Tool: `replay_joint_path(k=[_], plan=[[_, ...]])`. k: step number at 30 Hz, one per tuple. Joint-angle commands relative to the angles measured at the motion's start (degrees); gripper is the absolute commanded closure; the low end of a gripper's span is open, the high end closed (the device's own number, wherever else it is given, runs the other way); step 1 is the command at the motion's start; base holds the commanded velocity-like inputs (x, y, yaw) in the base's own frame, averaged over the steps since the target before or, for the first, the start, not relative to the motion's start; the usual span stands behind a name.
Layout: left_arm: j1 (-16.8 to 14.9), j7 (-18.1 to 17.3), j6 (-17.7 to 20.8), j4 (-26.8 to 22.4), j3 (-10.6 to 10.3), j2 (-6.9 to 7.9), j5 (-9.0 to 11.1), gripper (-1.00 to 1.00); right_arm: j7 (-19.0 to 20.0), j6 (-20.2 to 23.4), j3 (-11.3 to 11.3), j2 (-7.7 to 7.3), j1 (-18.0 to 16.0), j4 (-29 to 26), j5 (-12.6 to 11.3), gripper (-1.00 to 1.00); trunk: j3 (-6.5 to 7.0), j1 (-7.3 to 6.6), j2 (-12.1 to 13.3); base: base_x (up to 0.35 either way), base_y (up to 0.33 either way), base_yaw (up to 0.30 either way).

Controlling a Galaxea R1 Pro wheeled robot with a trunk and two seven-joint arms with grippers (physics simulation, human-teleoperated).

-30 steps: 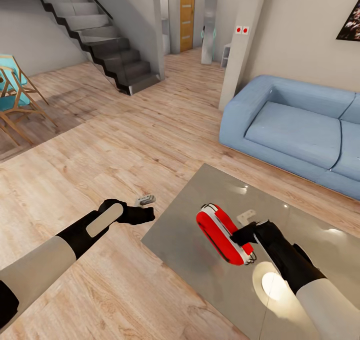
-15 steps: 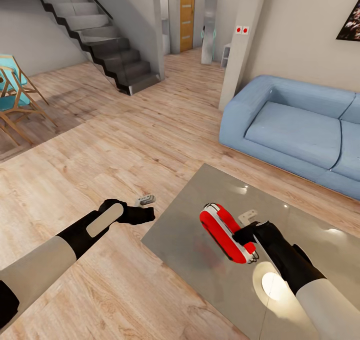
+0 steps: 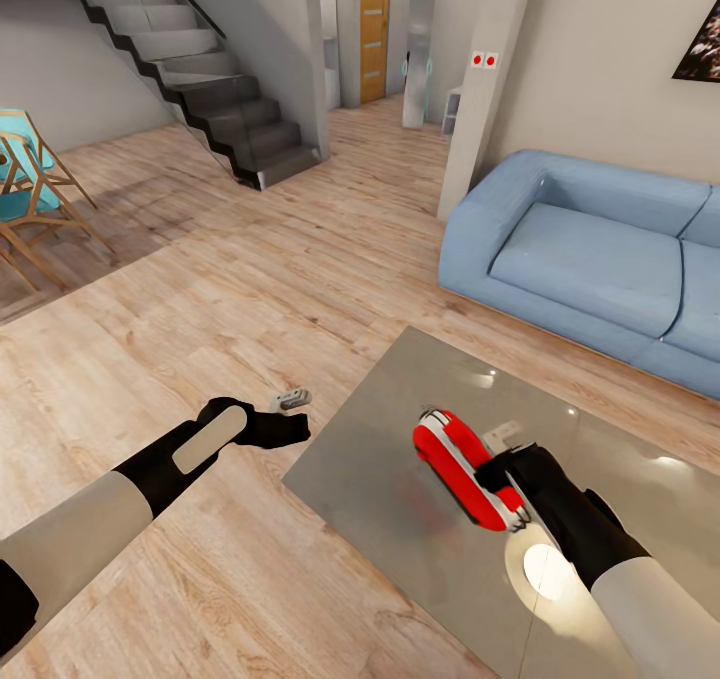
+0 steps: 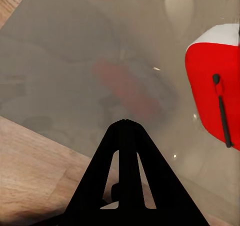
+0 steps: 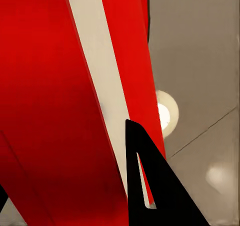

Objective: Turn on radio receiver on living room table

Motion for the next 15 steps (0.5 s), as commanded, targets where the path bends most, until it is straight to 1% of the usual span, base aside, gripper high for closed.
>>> replay_joint_path(k=[1, 6, 15], plan=[[0.00, -0.01, 0.00, 0.01, 0.00, -0.01, 0.00, 1.00, -0.19, 0.23, 0.00, 0.01, -0.03, 0.16, 0.03, 1.00, 0.01, 0.00, -0.01, 0.000, 0.000, 0.000], [0.00, -0.01, 0.00, 0.01, 0.00, -0.01, 0.00, 1.00, -0.89, 1.05, 0.09, 0.01, -0.03, 1.19, 0.08, 1.00, 0.01, 0.00, -0.01, 0.000, 0.000, 0.000], [0.00, -0.01, 0.00, 0.01, 0.00, -0.01, 0.00, 1.00, -1.02, 1.21, 0.11, 0.01, -0.03, 1.49, 0.10, 1.00, 0.01, 0.00, -0.01, 0.000, 0.000, 0.000]])
